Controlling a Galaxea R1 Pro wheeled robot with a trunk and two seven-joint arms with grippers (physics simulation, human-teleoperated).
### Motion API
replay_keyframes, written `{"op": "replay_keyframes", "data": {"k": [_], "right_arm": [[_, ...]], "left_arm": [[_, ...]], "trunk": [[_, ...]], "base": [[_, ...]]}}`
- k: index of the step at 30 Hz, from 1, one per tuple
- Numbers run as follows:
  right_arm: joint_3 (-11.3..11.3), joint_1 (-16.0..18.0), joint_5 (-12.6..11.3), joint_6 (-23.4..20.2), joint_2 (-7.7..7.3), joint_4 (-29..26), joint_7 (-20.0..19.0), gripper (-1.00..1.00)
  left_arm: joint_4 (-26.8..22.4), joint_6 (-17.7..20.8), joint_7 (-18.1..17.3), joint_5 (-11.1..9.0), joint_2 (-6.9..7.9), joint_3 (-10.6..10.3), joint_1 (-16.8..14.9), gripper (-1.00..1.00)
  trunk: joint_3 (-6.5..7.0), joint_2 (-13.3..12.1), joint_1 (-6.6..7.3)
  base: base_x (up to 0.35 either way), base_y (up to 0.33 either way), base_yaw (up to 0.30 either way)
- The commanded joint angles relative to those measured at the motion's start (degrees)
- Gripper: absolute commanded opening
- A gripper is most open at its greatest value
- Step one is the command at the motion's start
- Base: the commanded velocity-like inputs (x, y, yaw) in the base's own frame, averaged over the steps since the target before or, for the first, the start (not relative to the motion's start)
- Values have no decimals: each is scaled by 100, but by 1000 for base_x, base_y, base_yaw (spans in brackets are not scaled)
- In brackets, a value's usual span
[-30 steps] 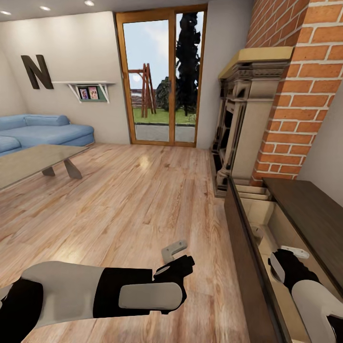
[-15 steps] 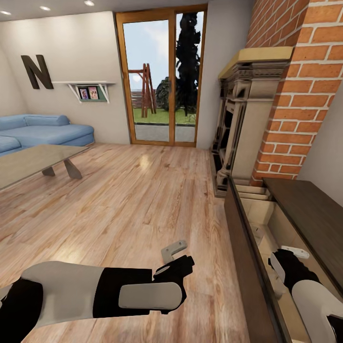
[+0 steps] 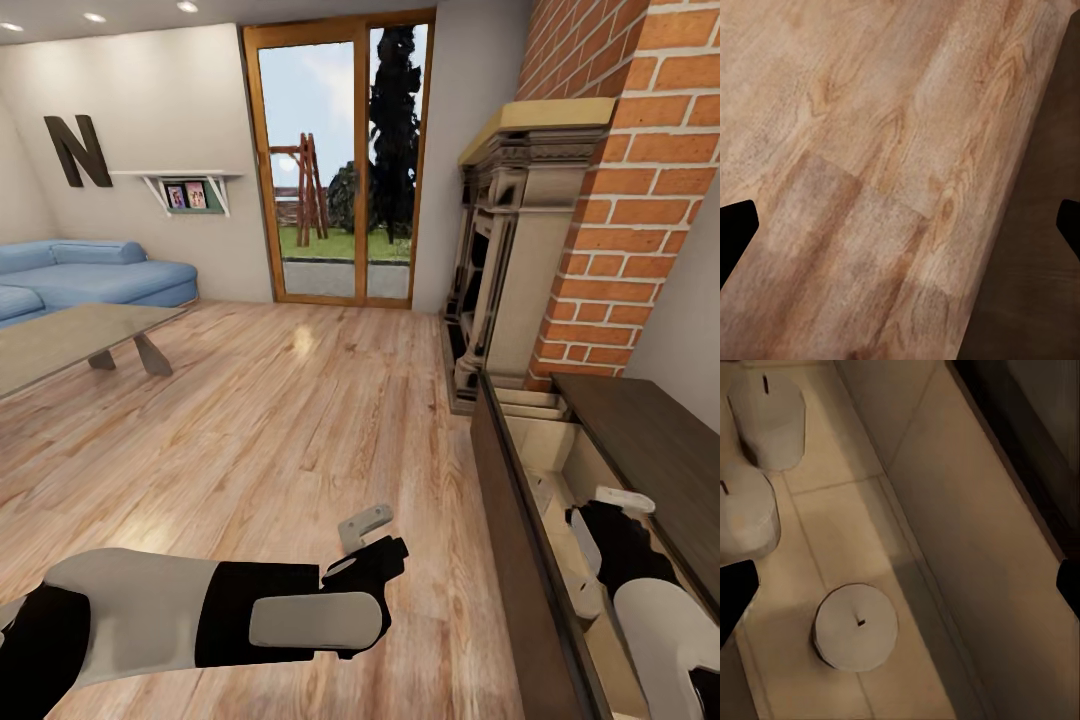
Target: Place each of the two pumpkins and all three candles from the living room inside a cabinet in the living room (use any cabinet), then make sure every cabinet is closed, and position the cauldron so it is next to a table in the living room.
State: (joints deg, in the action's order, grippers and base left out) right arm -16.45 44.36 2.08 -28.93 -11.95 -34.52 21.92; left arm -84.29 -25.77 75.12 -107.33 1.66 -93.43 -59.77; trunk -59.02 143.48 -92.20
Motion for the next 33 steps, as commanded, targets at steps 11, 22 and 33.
{"op": "replay_keyframes", "data": {"k": [11,22,33], "right_arm": [[-12,-654,12,-57,420,-2086,10,100],[2,-1952,267,-95,1194,-4183,56,100],[15,-2102,331,-79,1283,-4331,48,100]], "left_arm": [[0,-24,-13,-14,8,-5,-8,100],[9,-24,15,-3,16,-86,-8,100],[25,-24,21,2,19,-241,-8,100]], "trunk": [[-6,3,1],[-45,3,1],[-84,3,1]], "base": [[0,0,0],[-12,48,104],[-66,299,101]]}}
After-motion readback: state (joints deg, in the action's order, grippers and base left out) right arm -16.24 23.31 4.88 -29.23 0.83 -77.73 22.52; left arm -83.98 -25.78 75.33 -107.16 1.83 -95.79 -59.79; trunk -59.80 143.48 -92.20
